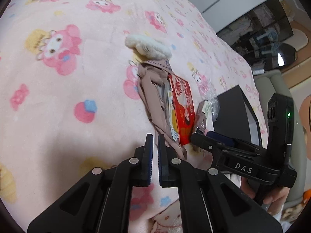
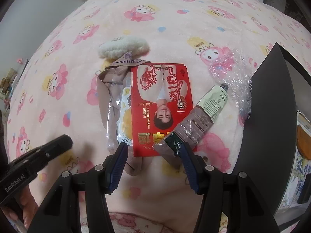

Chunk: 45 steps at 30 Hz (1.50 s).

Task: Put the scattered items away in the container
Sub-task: 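Grasp the packaged anime-girl card with the left gripper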

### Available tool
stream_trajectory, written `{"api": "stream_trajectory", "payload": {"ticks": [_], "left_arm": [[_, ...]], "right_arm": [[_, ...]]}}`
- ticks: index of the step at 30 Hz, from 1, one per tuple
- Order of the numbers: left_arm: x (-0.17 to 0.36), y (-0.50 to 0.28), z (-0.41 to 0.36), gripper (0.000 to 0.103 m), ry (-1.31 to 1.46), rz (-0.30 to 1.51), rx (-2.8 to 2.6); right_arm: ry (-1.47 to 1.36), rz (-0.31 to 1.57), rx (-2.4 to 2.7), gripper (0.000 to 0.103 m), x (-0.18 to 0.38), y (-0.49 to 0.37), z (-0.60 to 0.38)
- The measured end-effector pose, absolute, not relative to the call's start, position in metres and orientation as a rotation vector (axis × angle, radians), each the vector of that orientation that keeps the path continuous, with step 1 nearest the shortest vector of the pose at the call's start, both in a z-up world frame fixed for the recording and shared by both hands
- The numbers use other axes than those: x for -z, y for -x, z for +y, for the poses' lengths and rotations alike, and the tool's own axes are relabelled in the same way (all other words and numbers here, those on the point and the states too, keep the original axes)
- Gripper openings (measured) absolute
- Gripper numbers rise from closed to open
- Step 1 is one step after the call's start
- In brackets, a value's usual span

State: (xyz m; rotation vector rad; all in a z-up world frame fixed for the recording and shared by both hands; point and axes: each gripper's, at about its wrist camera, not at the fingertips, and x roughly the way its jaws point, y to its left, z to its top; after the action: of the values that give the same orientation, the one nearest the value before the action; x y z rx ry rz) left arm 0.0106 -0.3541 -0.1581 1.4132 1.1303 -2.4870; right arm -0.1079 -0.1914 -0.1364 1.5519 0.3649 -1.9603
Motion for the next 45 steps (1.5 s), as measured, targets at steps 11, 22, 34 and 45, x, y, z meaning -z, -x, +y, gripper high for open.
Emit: {"api": "stream_trajectory", "payload": {"ticks": [11,22,34,45], "left_arm": [[0.186,0.047,-0.339,0.021,-1.52,1.182,2.51],[0.185,0.033,-0.343,0.0,-1.455,1.273,2.506],[0.167,-0.058,-0.383,0.008,-1.351,1.126,2.353],[0.184,-0.035,-0.38,0.03,-1.349,1.09,2.341]], "right_arm": [[-1.609,0.41,1.936,0.052,0.152,0.116,-0.188],[-1.619,0.42,1.858,0.055,0.154,0.104,-0.194],[-1.566,0.296,1.707,0.056,0.134,0.1,-0.209],[-1.653,0.248,1.569,0.06,0.167,0.099,-0.226]]}}
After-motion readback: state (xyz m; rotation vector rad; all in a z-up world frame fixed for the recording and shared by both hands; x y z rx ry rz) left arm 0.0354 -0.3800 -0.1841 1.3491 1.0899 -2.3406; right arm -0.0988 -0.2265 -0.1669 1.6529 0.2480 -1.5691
